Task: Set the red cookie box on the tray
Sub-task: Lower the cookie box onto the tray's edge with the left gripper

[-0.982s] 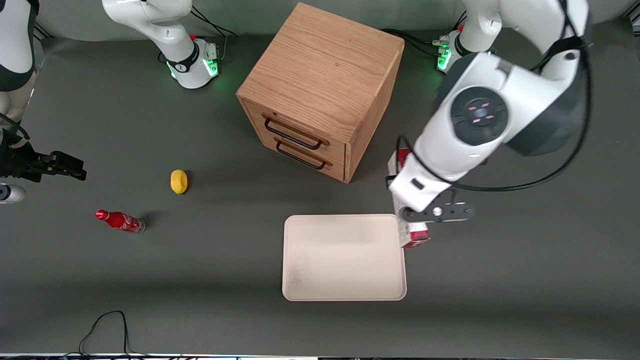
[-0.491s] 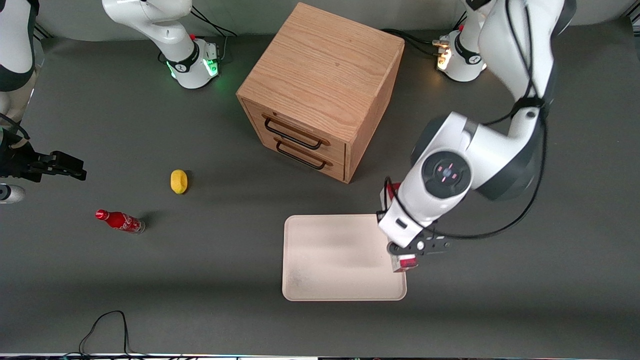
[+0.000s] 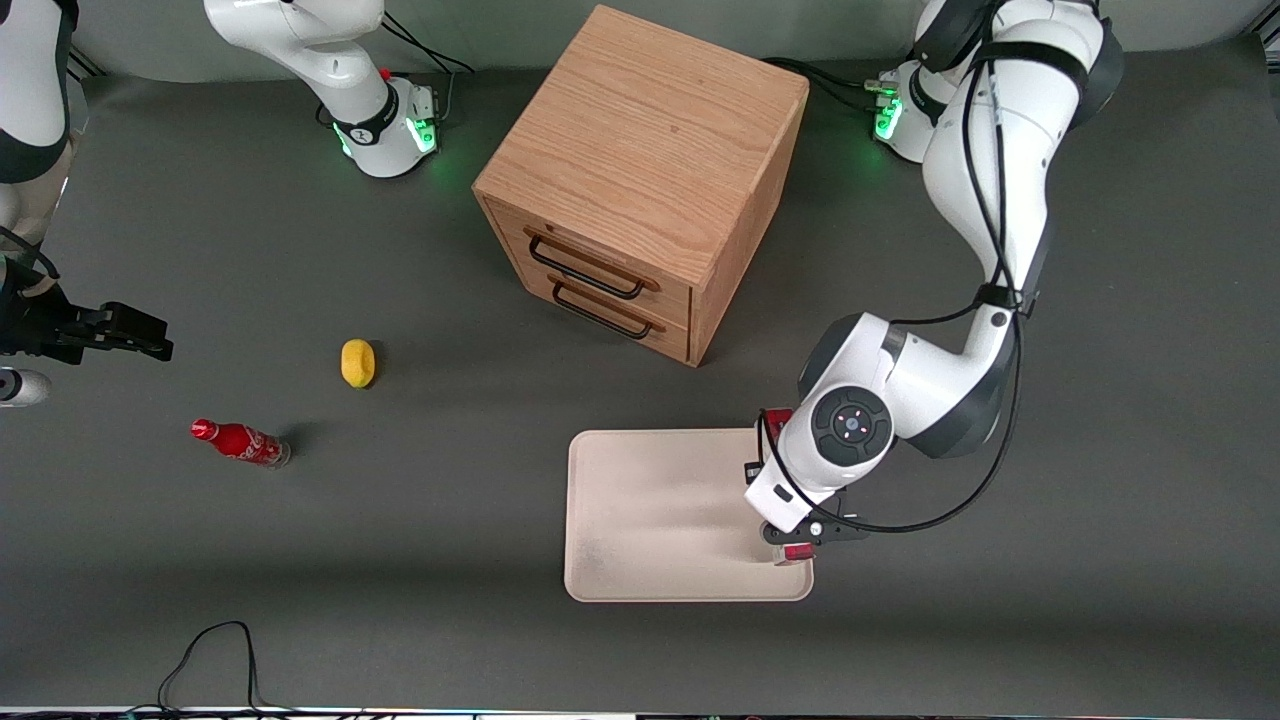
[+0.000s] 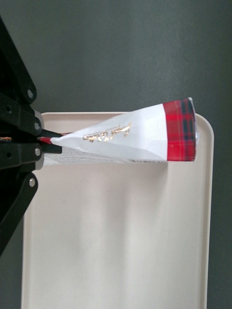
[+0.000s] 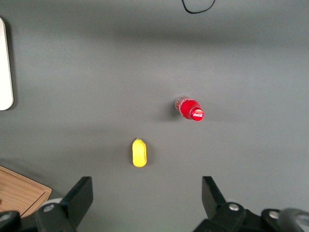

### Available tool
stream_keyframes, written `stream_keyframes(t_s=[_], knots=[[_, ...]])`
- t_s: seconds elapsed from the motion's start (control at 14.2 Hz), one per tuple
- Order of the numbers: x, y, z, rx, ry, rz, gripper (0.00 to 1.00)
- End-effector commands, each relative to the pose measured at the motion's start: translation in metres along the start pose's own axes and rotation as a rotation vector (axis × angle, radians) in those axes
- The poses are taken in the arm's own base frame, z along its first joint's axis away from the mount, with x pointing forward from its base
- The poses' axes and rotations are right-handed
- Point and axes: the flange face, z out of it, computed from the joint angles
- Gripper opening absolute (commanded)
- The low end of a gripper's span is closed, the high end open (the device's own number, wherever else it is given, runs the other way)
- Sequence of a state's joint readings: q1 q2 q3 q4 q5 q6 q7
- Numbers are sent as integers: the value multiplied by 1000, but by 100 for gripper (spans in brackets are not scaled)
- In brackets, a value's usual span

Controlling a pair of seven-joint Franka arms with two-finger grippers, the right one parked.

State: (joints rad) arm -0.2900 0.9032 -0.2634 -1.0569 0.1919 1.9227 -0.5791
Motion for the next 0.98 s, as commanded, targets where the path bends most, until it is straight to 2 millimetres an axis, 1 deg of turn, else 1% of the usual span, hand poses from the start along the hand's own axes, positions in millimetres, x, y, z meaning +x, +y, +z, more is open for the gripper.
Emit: stream_keyframes(t_s=[0.0,0.14,0.28,0.42,0.49,0.56,0.63,0.7,0.77,0.91], knots=[[4,2,11,3,35,24,0],[5,2,22,1,31,24,0],[7,1,23,-5,40,33,0],[9,1,28,-10,49,36,0],[9,0,29,0,52,47,11],[10,-1,29,21,61,57,51],[9,-2,30,31,62,62,59],[9,-1,26,38,61,61,84],[5,5,21,39,63,67,100],[0,3,-1,54,36,59,100]])
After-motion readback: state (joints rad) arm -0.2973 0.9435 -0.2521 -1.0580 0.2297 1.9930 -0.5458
